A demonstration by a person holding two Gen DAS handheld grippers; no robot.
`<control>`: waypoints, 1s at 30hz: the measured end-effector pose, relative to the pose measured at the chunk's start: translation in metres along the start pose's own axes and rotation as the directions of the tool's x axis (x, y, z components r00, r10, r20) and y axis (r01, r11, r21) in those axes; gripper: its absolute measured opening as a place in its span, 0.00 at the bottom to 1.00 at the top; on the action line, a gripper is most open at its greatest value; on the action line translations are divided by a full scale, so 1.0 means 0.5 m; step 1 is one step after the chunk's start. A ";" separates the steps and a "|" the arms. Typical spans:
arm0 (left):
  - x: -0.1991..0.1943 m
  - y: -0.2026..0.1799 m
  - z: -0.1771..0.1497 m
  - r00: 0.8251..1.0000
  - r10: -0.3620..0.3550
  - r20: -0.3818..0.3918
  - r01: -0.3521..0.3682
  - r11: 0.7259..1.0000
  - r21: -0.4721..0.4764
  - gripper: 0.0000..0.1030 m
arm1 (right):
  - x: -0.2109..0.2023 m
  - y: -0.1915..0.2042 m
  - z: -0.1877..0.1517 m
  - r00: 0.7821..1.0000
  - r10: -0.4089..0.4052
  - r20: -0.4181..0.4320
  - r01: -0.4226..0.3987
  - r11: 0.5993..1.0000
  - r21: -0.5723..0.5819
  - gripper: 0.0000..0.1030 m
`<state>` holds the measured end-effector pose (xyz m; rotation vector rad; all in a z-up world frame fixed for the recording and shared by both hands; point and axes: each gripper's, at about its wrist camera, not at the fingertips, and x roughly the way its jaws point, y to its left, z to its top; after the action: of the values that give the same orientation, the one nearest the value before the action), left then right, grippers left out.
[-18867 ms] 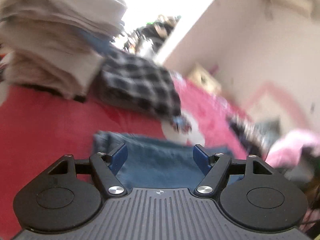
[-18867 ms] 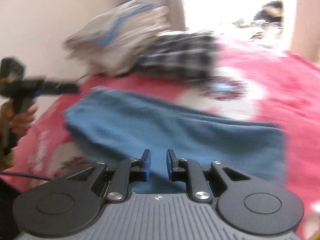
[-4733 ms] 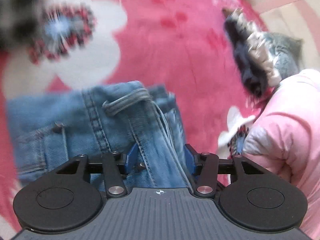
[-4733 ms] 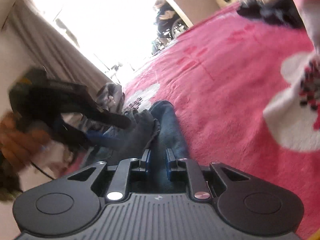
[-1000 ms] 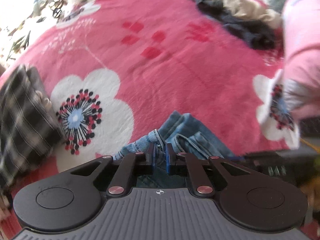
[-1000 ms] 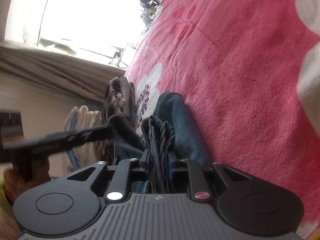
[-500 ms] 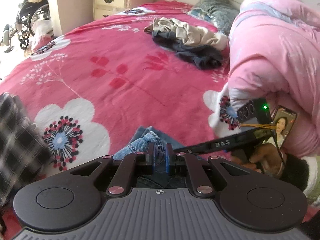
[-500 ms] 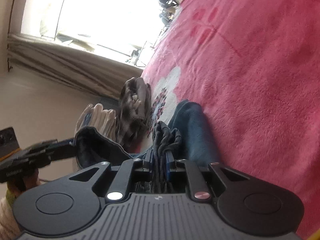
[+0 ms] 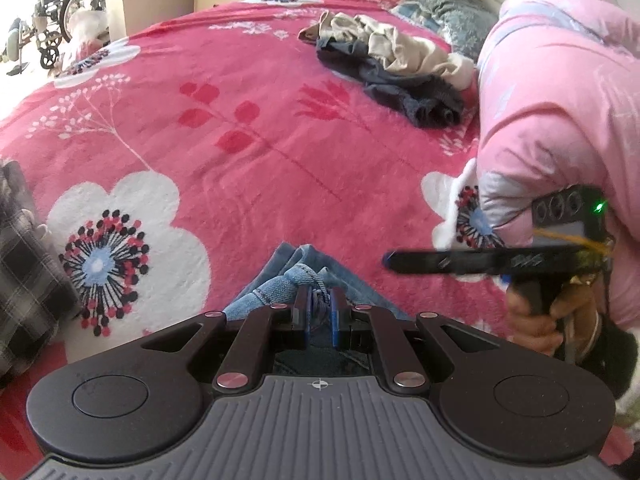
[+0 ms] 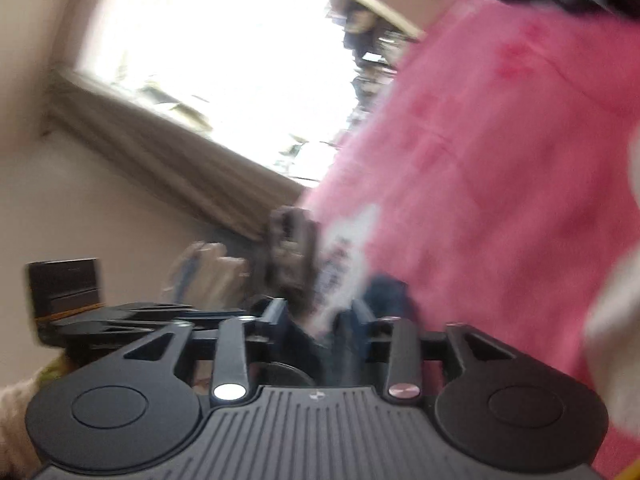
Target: Fold clothes
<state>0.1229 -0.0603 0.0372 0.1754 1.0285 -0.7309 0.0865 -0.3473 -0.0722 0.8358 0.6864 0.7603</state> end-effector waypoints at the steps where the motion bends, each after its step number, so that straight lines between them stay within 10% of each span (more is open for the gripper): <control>1: -0.007 0.003 -0.003 1.000 -0.005 0.007 0.005 1.000 -0.008 0.07 | 0.010 0.008 0.007 0.999 0.028 -0.024 -0.029 0.999 -0.026 0.57; 6: -0.029 0.006 -0.011 0.999 -0.013 0.034 0.013 1.000 -0.025 0.07 | 0.087 -0.012 0.043 0.994 0.061 -0.094 -0.049 0.991 0.126 0.58; 12: -0.049 0.006 -0.026 0.998 -0.023 0.059 0.025 0.999 -0.041 0.07 | 0.161 -0.044 0.040 0.941 0.297 -0.162 -0.235 0.919 0.317 0.72; 19: -0.065 0.025 -0.032 0.996 -0.033 0.081 0.039 0.997 -0.068 0.07 | 0.157 -0.062 0.014 0.883 0.427 -0.193 -0.364 0.884 0.292 0.97; 30: -0.083 0.040 -0.038 0.992 -0.052 0.113 0.065 0.992 -0.110 0.07 | 0.144 0.012 -0.007 0.841 0.420 -0.341 -0.426 0.903 0.059 1.00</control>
<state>0.1090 -0.0170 0.0578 0.0066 0.9702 -0.7254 0.1212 -0.2854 -0.0853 0.8553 0.8146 1.3387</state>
